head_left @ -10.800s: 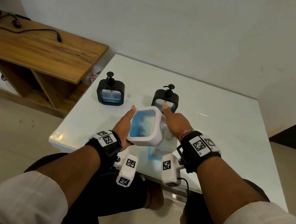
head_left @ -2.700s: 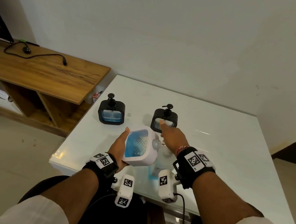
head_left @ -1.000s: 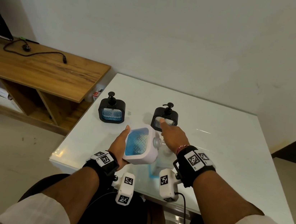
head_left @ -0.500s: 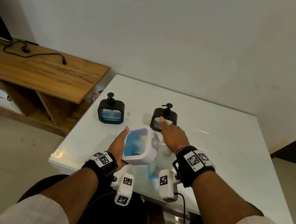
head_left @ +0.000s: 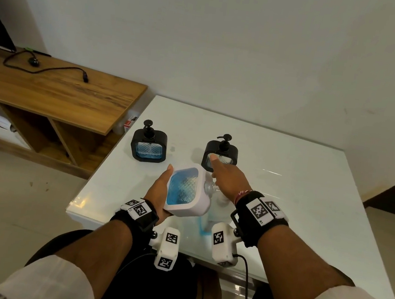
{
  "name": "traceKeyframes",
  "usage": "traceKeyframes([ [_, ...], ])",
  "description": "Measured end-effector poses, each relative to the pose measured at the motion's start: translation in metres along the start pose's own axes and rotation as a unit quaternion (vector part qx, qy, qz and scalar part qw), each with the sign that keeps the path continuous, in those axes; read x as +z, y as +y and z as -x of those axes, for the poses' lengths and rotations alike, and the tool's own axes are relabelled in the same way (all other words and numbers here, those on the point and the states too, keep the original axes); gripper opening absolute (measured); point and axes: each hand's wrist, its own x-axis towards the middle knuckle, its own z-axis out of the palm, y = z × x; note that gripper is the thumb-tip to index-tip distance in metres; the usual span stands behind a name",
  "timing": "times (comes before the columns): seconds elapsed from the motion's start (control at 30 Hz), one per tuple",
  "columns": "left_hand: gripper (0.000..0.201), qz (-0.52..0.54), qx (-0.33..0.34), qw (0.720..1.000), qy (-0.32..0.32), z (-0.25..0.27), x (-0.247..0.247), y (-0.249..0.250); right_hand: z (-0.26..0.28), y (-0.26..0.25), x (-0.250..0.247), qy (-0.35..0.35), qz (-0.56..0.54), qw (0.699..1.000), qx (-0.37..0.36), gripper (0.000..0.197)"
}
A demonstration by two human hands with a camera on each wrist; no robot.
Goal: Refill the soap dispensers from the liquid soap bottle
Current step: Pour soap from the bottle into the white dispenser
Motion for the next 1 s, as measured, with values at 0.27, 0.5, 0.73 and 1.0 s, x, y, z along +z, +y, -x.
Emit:
traceKeyframes([
  [0.27,0.045,0.008,0.004,1.0,-0.003,-0.0003,0.0005,0.0014,-0.0038,0.0045,0.0012,0.016,0.01,0.999,0.032,0.07],
  [0.5,0.044,0.014,0.006,1.0,-0.005,0.0011,0.0016,0.0029,-0.0001,0.0004,0.0034,0.011,-0.01,1.0,0.008,0.062],
  [0.73,0.048,0.008,0.018,1.0,-0.003,0.0006,0.0038,0.0006,-0.0001,0.0052,0.0046,0.01,-0.019,1.0,0.02,0.059],
  [1.0,0.046,-0.009,0.021,1.0,-0.014,0.0006,0.0065,-0.0006,-0.0009,0.0024,0.0027,0.013,-0.068,0.997,0.039,0.061],
])
